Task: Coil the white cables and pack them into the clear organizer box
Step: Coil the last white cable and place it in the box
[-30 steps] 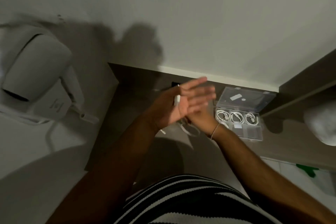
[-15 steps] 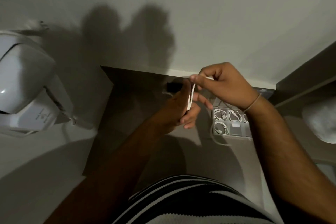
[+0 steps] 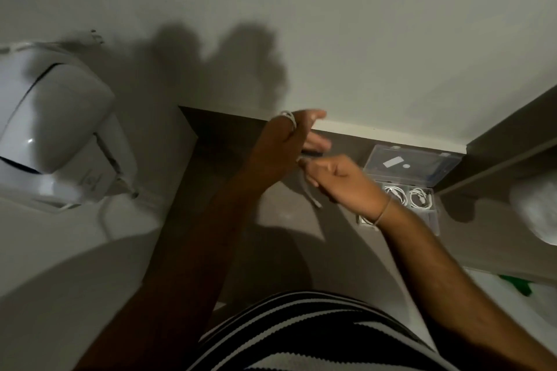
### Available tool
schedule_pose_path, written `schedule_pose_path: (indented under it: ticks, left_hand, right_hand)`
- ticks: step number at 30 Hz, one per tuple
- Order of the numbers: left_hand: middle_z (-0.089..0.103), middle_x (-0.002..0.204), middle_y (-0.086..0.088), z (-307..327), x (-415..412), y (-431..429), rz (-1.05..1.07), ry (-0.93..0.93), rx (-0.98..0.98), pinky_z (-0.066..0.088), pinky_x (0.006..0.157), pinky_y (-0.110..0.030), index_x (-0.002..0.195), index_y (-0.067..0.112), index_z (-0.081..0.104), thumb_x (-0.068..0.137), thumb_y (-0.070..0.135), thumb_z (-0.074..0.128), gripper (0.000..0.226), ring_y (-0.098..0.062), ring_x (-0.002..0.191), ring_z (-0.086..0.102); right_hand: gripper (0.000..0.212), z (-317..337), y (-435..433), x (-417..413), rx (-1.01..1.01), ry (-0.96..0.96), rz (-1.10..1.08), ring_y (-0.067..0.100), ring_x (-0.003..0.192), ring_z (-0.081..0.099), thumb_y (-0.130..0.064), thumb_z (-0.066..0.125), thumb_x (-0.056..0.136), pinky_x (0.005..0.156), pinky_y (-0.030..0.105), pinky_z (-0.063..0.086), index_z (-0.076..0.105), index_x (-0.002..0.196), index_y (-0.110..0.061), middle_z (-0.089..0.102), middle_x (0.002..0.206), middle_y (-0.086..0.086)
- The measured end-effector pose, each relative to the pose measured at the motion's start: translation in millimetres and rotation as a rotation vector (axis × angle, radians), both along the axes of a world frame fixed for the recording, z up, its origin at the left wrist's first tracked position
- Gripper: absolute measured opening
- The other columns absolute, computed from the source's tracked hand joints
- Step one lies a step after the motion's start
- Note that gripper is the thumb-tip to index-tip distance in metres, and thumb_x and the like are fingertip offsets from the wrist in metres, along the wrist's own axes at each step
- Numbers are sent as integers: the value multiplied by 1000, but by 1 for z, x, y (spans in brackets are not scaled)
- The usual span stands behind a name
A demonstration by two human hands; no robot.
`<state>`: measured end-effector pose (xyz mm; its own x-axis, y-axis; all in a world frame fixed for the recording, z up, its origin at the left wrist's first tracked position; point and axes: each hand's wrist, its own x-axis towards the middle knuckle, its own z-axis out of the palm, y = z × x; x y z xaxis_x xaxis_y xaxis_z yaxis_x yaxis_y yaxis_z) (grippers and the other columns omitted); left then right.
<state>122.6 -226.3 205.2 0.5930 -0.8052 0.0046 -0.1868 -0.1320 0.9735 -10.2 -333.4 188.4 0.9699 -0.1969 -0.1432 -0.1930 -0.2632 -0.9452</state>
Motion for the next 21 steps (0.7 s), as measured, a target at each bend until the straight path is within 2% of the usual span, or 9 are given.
schedule_pose_path:
  ticks: [2, 4, 7, 9, 11, 14, 16, 18, 21]
  left_hand:
    - [72, 68, -10, -4, -5, 8, -85, 34, 58, 55, 52, -13, 97, 18, 73, 113, 18, 43, 34, -41, 67, 75]
    - [67, 54, -17, -5, -15, 9, -180, 183, 61, 45, 37, -17, 79, 19, 70, 111, 45, 30, 58, -38, 38, 58]
    - [59, 41, -13, -6, -26, 5, -343, 505, 107, 41, 36, -15, 68, 17, 75, 90, 85, 3, 101, -24, 29, 52]
    - [55, 37, -4, -3, -26, 7, -516, 667, 115, 45, 42, -23, 65, 17, 73, 77, 99, 14, 102, -15, 27, 51]
    - [58, 39, 1, -1, -26, 12, -684, 680, 29, 49, 48, -31, 78, 15, 76, 83, 89, 30, 88, -7, 26, 48]
    - [72, 56, 0, 6, -20, 9, -601, 682, -169, 60, 51, -30, 110, 15, 77, 103, 65, 41, 62, -7, 42, 66]
    - [80, 72, -2, 10, -13, 4, -418, 771, -345, 65, 71, -29, 127, 17, 74, 109, 54, 40, 53, -14, 68, 80]
    - [84, 101, -7, 11, -2, 1, -197, 804, -454, 65, 90, -30, 132, 18, 71, 114, 45, 36, 47, -24, 103, 81]
    - [81, 118, -13, 6, 7, 1, 46, 435, -262, 61, 103, -27, 136, 15, 64, 117, 35, 28, 45, -21, 114, 78]
  right_hand:
    - [52, 21, -14, 8, -51, -121, 14, -4, 46, 48, -21, 50, 111, 57, 10, 43, 54, 59, -20, 53, 49, -7]
    - [54, 37, -26, 12, -84, -192, -21, 3, 51, 56, -30, 58, 108, 64, 22, 50, 57, 55, -20, 61, 49, 0]
    - [60, 51, -29, 19, -107, -259, -143, 1, 42, 38, -33, 63, 105, 53, 14, 37, 49, 48, -24, 45, 41, -9]
    - [63, 47, -22, 25, -61, -287, -273, -1, 41, 32, -25, 62, 106, 49, 12, 33, 43, 46, -19, 37, 42, -11]
    - [62, 32, -14, 27, 75, -257, -360, 4, 39, 37, -26, 59, 107, 48, 14, 37, 45, 50, -8, 40, 44, -4]
    - [48, 9, 14, 27, 149, -98, -417, -6, 37, 53, -15, 48, 111, 48, 12, 44, 51, 65, -28, 54, 52, -12]
    - [54, -5, 24, 25, 122, 7, -372, -8, 36, 52, -6, 45, 108, 44, 8, 39, 53, 60, -30, 51, 52, -11]
    - [61, -10, 28, 22, 173, 73, -219, 2, 33, 42, -20, 43, 109, 39, 12, 35, 51, 49, -24, 46, 42, -6]
    - [63, -5, 24, 21, 65, 56, -15, 13, 40, 39, -38, 39, 112, 50, 26, 42, 47, 52, -21, 47, 46, -4]
